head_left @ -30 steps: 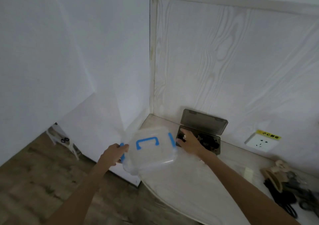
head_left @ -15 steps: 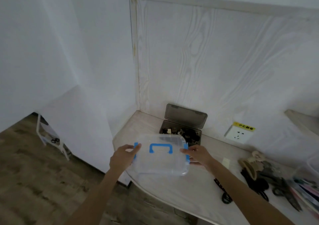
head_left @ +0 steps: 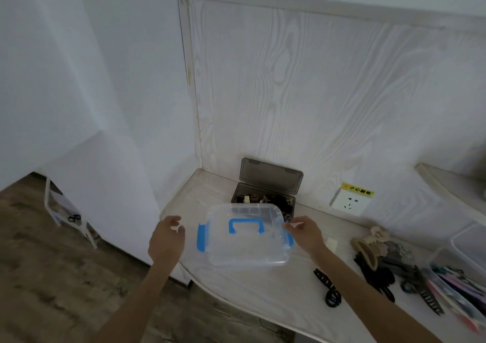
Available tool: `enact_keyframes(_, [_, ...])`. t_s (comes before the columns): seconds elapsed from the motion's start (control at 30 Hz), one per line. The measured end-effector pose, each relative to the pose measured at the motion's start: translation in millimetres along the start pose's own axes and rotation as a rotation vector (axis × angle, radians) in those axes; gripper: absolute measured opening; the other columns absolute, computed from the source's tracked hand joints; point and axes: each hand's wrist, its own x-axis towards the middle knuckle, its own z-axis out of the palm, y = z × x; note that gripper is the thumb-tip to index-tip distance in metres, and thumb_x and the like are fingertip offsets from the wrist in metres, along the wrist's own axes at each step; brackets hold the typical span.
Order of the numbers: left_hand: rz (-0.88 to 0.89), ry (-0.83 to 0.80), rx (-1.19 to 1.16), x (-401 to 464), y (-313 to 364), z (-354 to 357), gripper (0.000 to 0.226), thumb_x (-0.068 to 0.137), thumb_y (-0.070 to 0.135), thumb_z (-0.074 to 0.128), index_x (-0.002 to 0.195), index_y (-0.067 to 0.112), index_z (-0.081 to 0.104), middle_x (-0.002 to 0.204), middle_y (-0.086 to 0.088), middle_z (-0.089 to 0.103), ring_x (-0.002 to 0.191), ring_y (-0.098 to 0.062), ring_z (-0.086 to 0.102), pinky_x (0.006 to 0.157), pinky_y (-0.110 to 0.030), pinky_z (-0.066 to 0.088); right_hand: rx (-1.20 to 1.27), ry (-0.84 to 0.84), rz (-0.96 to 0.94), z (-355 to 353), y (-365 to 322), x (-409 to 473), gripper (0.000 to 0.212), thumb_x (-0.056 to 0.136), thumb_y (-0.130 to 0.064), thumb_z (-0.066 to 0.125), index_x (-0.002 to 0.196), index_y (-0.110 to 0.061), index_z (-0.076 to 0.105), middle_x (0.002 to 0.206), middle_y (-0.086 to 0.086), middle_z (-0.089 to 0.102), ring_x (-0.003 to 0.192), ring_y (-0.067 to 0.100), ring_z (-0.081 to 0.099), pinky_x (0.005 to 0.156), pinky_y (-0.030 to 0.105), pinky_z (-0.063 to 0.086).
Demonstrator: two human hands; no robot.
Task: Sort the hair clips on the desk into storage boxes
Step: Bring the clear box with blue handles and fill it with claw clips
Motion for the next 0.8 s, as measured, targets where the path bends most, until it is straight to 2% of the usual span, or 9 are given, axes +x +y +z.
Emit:
enact_keyframes(0.07, [0.12,0.004,0.016,-3.7,10.7,-3.2,0.019,0.093,0.021,0.053,0.109,0.02,0.064,0.111,-0.004,0.066,0.089,-0.018,0.06,0.078,-0.025,0.041,-0.153,0.064,-0.138,-1.8,-4.6,-4.6,0.028,0.086,-0.023,0.064,0.109,-0.008,0.057,0.111,0.011,0.063,0.091,0.018,0.056,0.076,0.024,0.041])
enact_keyframes(0.17, [0.164,-0.227,0.121,-9.4,30.1,-2.1,0.028,0.094,0.033,0.051,0.117,0.021,0.062,0.119,0.001,0.063,0.102,-0.019,0.061,0.081,-0.021,0.04,-0.259,-0.153,-0.075,1.0,-16.8,-9.7,0.024,0.091,-0.022,0.055,0.109,-0.005,0.058,0.106,0.011,0.059,0.089,0.02,0.06,0.086,0.031,0.048])
enact_keyframes(0.23, [0.155,-0.338,0.202,-12.5,39.1,0.3,0.041,0.093,0.038,0.051,0.128,0.017,0.054,0.127,-0.001,0.058,0.112,-0.019,0.057,0.09,-0.025,0.041,-0.182,-0.288,0.026,1.3,-24.5,-14.4,0.026,0.094,-0.018,0.05,0.112,-0.001,0.058,0.1,0.011,0.055,0.083,0.018,0.057,0.088,0.031,0.049])
enact_keyframes(0.3, [0.144,-0.347,0.311,-11.6,44.2,-0.6,0.047,0.093,0.039,0.052,0.13,0.012,0.049,0.129,-0.002,0.056,0.117,-0.02,0.054,0.093,-0.026,0.039,-0.085,-0.337,0.108,-0.9,-28.7,-17.3,0.033,0.094,-0.019,0.051,0.123,-0.003,0.053,0.107,0.009,0.055,0.093,0.018,0.054,0.09,0.032,0.047])
enact_keyframes(0.4, [0.092,-0.404,0.414,-9.7,44.3,-3.1,0.041,0.09,0.043,0.054,0.108,0.006,0.057,0.106,-0.005,0.062,0.102,-0.02,0.059,0.073,-0.021,0.036,-0.022,-0.442,0.151,-6.1,-25.9,-21.8,0.047,0.092,-0.027,0.055,0.135,-0.014,0.042,0.129,0.006,0.052,0.114,0.021,0.05,0.099,0.042,0.042])
enact_keyframes(0.5, [0.086,-0.412,0.458,-13.5,40.1,-5.0,0.05,0.087,0.045,0.059,0.12,0.008,0.055,0.121,-0.004,0.06,0.101,-0.017,0.057,0.076,-0.02,0.033,0.046,-0.501,0.138,-9.6,-23.0,-24.9,0.06,0.089,-0.028,0.06,0.142,-0.023,0.033,0.14,0.007,0.045,0.125,0.026,0.046,0.102,0.052,0.037])
enact_keyframes(0.57, [0.071,-0.39,0.4,-16.4,35.7,-7.1,0.055,0.084,0.045,0.062,0.126,0.011,0.052,0.126,-0.002,0.059,0.112,-0.018,0.057,0.083,-0.02,0.035,0.127,-0.502,0.129,-13.6,-20.6,-25.5,0.061,0.087,-0.025,0.063,0.14,-0.025,0.033,0.14,0.008,0.045,0.124,0.028,0.046,0.104,0.058,0.034])
enact_keyframes(0.67, [0.027,-0.364,0.227,-19.3,31.2,-12.6,0.048,0.083,0.04,0.066,0.12,0.011,0.052,0.122,-0.004,0.06,0.11,-0.021,0.057,0.091,-0.026,0.039,0.243,-0.551,0.124,-23.4,-20.3,-27.5,0.055,0.086,-0.022,0.065,0.133,-0.028,0.038,0.14,0.009,0.042,0.126,0.033,0.044,0.104,0.062,0.031])
enact_keyframes(0.8, [-0.009,-0.271,-0.164,-11.2,25.2,-33.6,0.024,0.078,0.029,0.074,0.091,0.018,0.057,0.108,-0.009,0.068,0.092,-0.023,0.063,0.087,-0.036,0.05,0.205,-0.545,-0.027,-41.4,-31.7,-34.8,0.028,0.091,-0.022,0.056,0.118,-0.029,0.05,0.137,0.005,0.046,0.125,0.025,0.044,0.104,0.046,0.04])
